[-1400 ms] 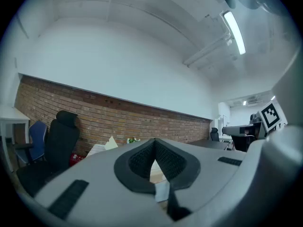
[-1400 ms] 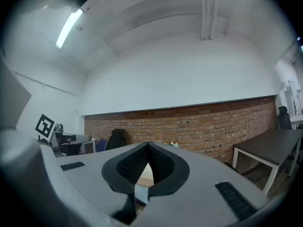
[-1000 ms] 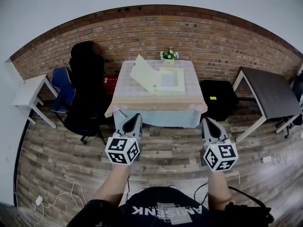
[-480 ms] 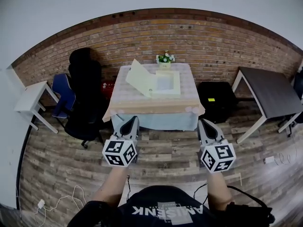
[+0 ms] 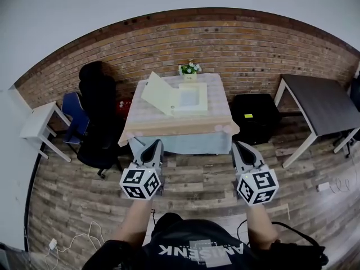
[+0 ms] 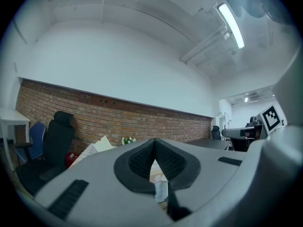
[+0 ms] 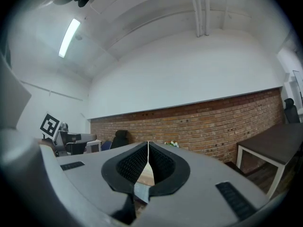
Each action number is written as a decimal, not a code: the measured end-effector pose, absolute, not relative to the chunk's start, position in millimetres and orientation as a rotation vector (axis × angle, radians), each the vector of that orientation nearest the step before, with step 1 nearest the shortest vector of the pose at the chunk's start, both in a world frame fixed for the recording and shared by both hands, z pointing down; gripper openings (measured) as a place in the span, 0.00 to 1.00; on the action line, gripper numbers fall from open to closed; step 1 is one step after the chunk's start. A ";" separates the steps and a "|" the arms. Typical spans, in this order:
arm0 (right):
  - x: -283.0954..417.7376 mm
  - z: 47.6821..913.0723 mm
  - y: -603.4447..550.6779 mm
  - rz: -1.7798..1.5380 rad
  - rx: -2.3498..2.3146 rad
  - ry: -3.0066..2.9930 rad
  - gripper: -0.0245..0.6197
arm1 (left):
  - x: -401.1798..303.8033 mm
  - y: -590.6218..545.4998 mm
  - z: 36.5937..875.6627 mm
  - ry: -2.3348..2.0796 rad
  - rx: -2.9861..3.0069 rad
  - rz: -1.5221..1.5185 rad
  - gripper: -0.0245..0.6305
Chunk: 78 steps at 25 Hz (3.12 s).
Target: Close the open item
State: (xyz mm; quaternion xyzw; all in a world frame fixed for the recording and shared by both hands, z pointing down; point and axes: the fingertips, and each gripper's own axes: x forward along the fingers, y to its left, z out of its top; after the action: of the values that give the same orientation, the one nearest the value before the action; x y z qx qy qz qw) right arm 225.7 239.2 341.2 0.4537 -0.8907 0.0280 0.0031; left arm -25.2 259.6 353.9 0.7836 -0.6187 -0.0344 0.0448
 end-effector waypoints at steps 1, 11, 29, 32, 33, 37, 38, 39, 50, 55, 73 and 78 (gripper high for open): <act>228.6 342.3 238.1 0.093 1.426 -2.795 0.10 | -22.5 258.7 354.9 -1.889 2.395 -0.100 0.06; 228.9 347.0 208.2 0.074 1.446 -2.795 0.10 | -29.4 224.4 360.7 -1.896 2.412 -0.107 0.06; 140.6 363.7 60.0 0.086 1.458 -2.712 0.10 | -132.9 65.3 388.5 -1.886 2.364 -0.120 0.06; 126.8 370.3 34.9 0.098 1.466 -2.689 0.10 | -149.8 39.1 398.6 -1.877 2.345 -0.110 0.06; 122.2 371.8 26.4 0.102 1.468 -2.681 0.10 | -155.0 30.8 401.8 -1.870 2.338 -0.108 0.06; 101.7 375.7 -4.4 0.132 1.479 -2.651 0.10 | -174.4 0.0 408.3 -1.830 2.345 -0.083 0.06; 96.6 376.1 -11.9 0.134 1.480 -2.642 0.10 | -179.6 -7.8 408.9 -1.822 2.347 -0.084 0.06; 92.0 376.4 -19.8 0.135 1.481 -2.632 0.10 | -185.1 -15.9 409.8 -1.817 2.344 -0.087 0.06; 45.1 379.5 -97.6 0.148 1.529 -2.565 0.10 | -240.8 -91.8 428.6 -1.797 2.325 -0.060 0.06; 22.4 384.8 -127.8 0.164 1.549 -2.540 0.10 | -269.6 -121.4 437.8 -1.801 2.306 -0.052 0.06; -22.1 382.1 -201.8 0.153 1.516 -2.557 0.10 | -318.8 -167.2 460.7 -1.815 2.245 -0.029 0.06; -17.1 384.7 -226.0 0.161 1.456 -2.600 0.10 | -317.4 -174.0 460.1 -1.868 2.189 -0.033 0.06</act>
State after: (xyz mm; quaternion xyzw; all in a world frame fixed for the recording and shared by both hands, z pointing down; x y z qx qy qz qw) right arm -17.1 -226.0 384.7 0.4863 -0.8686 0.0539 0.0786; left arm -317.4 -174.0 460.1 0.7541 -0.6434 -0.0114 0.1314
